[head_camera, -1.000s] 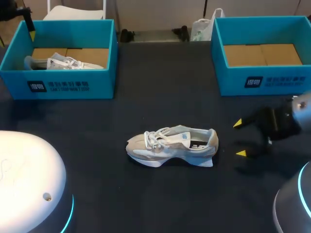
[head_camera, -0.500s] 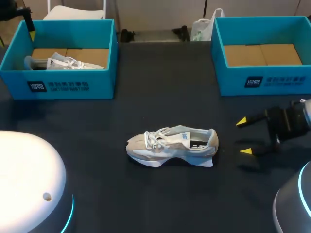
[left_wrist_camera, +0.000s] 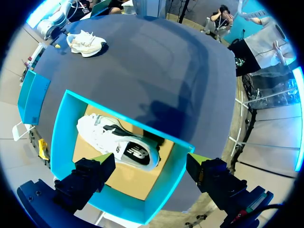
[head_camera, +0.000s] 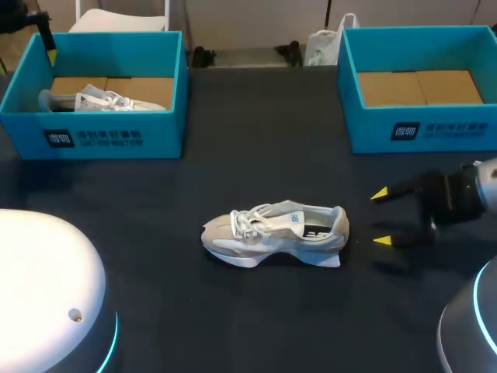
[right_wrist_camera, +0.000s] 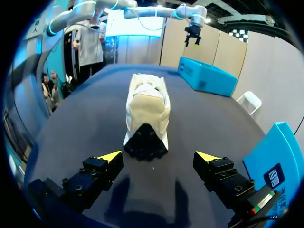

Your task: Take the shoe out of the shoebox, open the shoe tongue, remove and reinsert the insole, then place the shoe into the shoebox

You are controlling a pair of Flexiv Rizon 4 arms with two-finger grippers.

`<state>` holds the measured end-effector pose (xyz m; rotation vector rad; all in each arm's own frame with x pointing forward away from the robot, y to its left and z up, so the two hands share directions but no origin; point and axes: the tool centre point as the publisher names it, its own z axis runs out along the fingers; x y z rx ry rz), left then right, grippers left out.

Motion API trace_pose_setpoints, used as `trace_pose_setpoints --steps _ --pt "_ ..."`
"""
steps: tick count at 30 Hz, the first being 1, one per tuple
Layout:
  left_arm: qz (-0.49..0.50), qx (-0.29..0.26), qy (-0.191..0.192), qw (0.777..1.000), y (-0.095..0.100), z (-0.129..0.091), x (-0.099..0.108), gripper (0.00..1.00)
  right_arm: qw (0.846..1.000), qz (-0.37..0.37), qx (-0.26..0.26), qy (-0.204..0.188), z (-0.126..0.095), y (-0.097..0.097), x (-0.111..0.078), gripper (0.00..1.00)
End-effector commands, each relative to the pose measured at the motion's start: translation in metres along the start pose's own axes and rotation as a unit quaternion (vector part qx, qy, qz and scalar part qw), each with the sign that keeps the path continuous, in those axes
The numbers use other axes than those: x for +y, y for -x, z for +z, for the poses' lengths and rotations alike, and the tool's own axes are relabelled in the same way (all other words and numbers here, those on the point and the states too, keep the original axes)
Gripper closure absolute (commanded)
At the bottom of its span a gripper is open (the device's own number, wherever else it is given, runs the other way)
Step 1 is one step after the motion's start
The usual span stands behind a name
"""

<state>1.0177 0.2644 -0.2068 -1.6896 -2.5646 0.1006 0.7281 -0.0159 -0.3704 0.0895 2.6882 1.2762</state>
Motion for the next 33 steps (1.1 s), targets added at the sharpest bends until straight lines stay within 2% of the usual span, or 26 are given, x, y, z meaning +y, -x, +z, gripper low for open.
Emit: trace_pose_setpoints --steps 1,14,33 --pt "0.0 0.001 -0.001 1.0 0.0 -0.001 0.001 0.0 1.0 0.02 0.005 -0.005 0.014 0.004 0.005 0.0" --pt "0.0 0.001 -0.001 1.0 0.0 -0.001 0.001 0.0 0.998 0.052 -0.018 0.021 0.05 -0.009 0.007 0.0" --pt "0.0 0.001 -0.001 1.0 0.0 -0.001 0.001 0.0 0.996 0.075 -0.016 0.044 0.083 -0.024 0.026 0.0"
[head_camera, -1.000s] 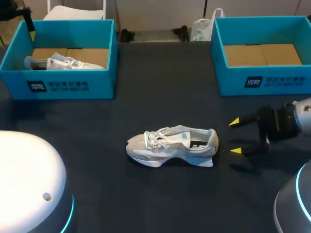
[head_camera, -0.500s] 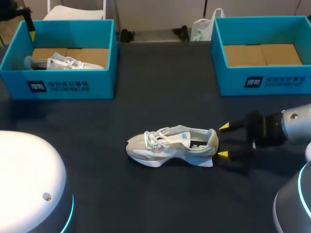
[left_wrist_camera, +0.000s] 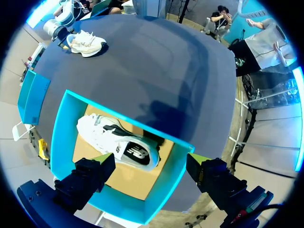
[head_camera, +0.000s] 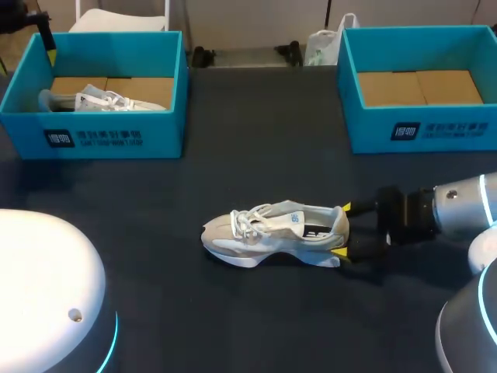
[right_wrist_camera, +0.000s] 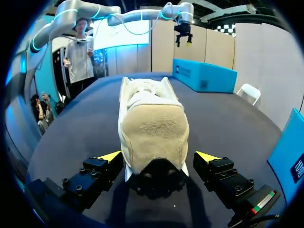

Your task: Take the shoe out of the shoebox, open the shoe tongue, remove and reinsert the insole, then place the shoe into the shoebox

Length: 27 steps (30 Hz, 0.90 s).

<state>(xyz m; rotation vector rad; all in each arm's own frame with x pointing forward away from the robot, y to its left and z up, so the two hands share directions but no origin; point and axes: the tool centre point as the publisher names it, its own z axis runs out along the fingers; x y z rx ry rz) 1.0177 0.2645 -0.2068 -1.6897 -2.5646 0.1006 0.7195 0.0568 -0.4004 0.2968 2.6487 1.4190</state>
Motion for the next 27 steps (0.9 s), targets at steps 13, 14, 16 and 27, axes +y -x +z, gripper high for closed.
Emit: trace_pose_setpoints --steps 13,14,16,27 --pt "0.0 0.001 -0.001 1.0 0.0 -0.001 0.001 0.0 1.0 -0.003 0.013 0.007 0.032 -0.004 0.0 0.0" --pt "0.0 0.001 -0.001 1.0 0.0 -0.001 0.001 0.0 1.0 -0.003 0.014 0.007 0.032 -0.004 0.001 0.0" --pt "0.0 0.001 -0.001 1.0 0.0 -0.001 0.001 0.0 1.0 -0.005 0.017 0.007 0.034 -0.002 0.0 0.0" --pt "0.0 0.001 -0.001 1.0 0.0 -0.001 0.001 0.0 0.999 -0.006 0.032 0.009 0.046 -0.002 -0.003 0.16"
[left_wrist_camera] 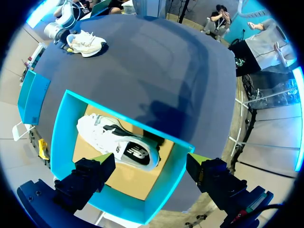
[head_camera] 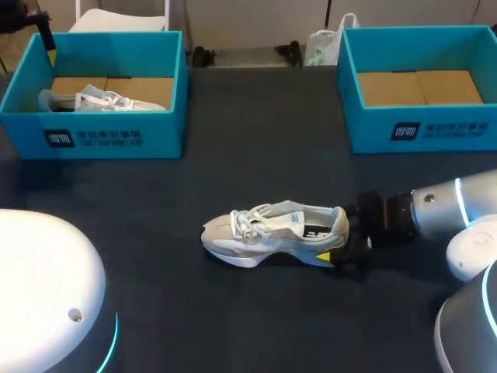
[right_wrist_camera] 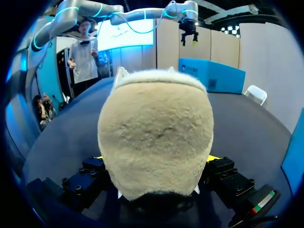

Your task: Take the shoe out of the shoebox, open the shoe tongue, remove and reinsert the insole, then place the shoe into the shoebox

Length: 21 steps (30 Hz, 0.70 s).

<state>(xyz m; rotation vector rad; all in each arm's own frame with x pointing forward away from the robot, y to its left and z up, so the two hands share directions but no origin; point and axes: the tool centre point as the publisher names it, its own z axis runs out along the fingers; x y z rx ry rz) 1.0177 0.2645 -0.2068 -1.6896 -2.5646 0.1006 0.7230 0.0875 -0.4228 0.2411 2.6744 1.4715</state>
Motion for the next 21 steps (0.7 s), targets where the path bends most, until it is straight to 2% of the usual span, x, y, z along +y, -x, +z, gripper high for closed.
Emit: trace_pose_setpoints --steps 1,3,4,12,21 --pt "0.0 0.001 -0.001 1.0 0.0 -0.001 0.001 0.0 1.0 0.001 0.004 -0.001 0.009 0.002 -0.002 0.45" --pt "0.0 0.001 -0.001 1.0 0.0 -0.001 0.001 0.0 1.0 0.002 0.005 0.0 0.01 0.002 -0.002 0.78" --pt "0.0 0.001 -0.001 1.0 0.0 -0.001 0.001 0.0 1.0 0.0 0.007 -0.003 0.01 0.002 -0.001 1.0" --pt "0.0 0.001 -0.001 1.0 0.0 -0.001 0.001 0.0 0.999 -0.033 0.01 -0.029 -0.009 0.013 0.007 1.0" --pt "0.0 0.001 -0.001 1.0 0.0 -0.001 0.001 0.0 0.998 -0.046 0.031 -0.041 -0.014 0.024 -0.001 1.0"
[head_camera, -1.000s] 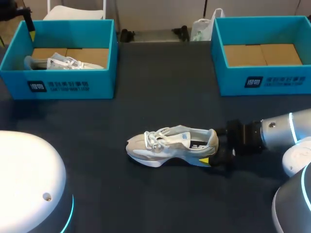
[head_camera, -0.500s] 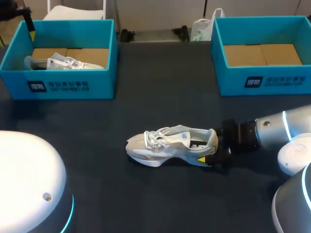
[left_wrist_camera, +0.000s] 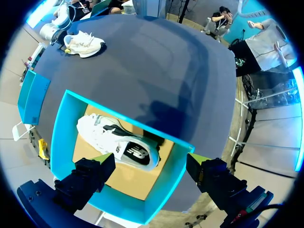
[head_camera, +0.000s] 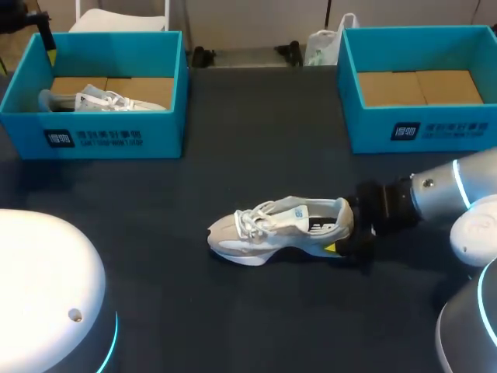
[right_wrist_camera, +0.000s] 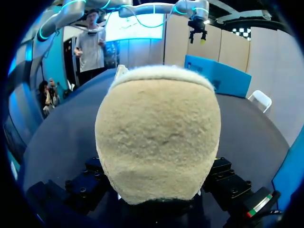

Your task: Take the shoe out of the shoebox, open the shoe tongue, remove and reinsert the insole, then place the shoe into the shoebox

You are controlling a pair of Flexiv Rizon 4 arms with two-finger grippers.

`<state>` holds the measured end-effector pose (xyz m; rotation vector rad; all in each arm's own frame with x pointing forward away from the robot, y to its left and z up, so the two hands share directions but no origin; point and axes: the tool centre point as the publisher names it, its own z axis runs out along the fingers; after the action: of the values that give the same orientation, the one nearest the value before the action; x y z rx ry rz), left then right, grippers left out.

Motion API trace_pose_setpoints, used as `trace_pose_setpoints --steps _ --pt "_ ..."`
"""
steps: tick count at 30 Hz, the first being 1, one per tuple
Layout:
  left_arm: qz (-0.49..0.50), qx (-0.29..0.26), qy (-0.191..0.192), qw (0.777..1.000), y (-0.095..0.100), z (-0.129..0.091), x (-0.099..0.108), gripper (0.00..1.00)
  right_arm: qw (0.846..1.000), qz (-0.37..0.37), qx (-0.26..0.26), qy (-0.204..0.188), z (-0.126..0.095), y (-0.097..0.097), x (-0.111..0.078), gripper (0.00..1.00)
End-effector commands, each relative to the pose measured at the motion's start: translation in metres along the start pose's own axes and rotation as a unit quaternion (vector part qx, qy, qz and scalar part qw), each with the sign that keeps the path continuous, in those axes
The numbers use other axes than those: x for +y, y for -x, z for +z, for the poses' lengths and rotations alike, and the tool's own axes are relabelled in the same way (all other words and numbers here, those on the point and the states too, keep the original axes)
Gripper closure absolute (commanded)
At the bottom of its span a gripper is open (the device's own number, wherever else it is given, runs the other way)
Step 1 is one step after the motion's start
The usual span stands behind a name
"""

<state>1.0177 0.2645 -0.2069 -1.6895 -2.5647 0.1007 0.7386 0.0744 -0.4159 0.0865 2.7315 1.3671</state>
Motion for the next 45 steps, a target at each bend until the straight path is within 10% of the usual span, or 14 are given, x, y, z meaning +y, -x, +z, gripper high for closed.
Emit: trace_pose_setpoints --steps 1,34,37,40,45 --pt "0.0 0.001 -0.001 1.0 0.0 -0.001 0.001 0.0 1.0 0.003 0.014 -0.002 0.0 0.005 -0.004 1.0" --pt "-0.073 0.005 0.001 0.997 0.007 -0.005 -0.007 0.0 1.0 0.008 -0.012 0.002 0.018 -0.002 -0.003 1.0" --pt "-0.253 -0.01 0.038 0.967 0.019 -0.01 -0.012 0.0 1.0 0.008 -0.012 0.002 0.018 -0.002 -0.003 1.0" --pt "-0.505 -0.051 0.043 0.861 0.025 -0.013 -0.011 0.0 1.0 0.008 -0.012 0.002 0.018 -0.002 -0.003 1.0" --pt "-0.505 -0.051 0.043 0.861 0.025 -0.013 -0.011 0.0 1.0 0.008 -0.012 0.002 0.018 -0.002 -0.003 1.0"
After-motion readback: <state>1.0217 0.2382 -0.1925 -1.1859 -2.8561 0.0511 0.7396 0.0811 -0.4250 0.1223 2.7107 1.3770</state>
